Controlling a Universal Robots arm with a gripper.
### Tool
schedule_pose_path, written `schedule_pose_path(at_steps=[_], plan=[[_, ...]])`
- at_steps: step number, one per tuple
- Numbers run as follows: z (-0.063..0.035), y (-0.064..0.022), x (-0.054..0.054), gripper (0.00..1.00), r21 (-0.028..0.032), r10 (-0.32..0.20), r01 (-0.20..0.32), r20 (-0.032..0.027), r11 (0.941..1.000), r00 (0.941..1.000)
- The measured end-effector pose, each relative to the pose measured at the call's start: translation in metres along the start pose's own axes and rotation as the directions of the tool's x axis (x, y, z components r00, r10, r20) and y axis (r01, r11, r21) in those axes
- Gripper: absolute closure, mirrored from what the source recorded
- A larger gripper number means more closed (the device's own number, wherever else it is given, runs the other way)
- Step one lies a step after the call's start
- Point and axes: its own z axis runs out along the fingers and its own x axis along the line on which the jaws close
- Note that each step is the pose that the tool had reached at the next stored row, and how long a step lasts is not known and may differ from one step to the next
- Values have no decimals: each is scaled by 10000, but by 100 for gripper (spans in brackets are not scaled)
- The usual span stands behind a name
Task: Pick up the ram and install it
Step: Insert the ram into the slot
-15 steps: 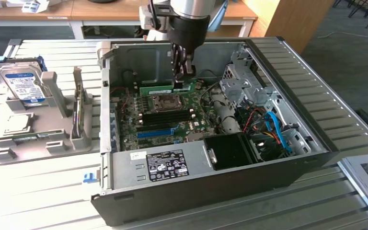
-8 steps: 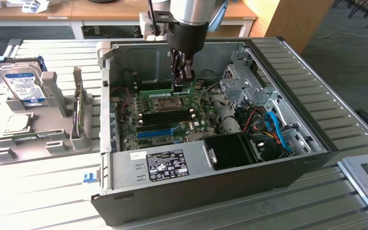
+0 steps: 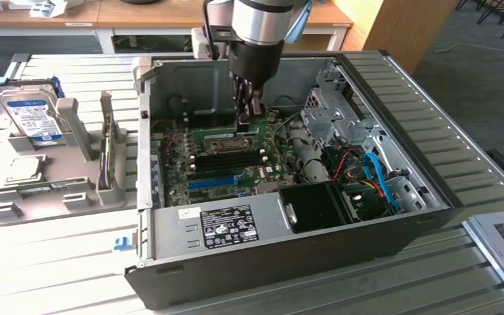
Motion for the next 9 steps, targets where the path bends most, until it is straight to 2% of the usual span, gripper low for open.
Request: schedule_pose_path(at_steps=[9], plan=[[138, -7, -1, 88, -1, 0, 0, -1, 10000, 10000]])
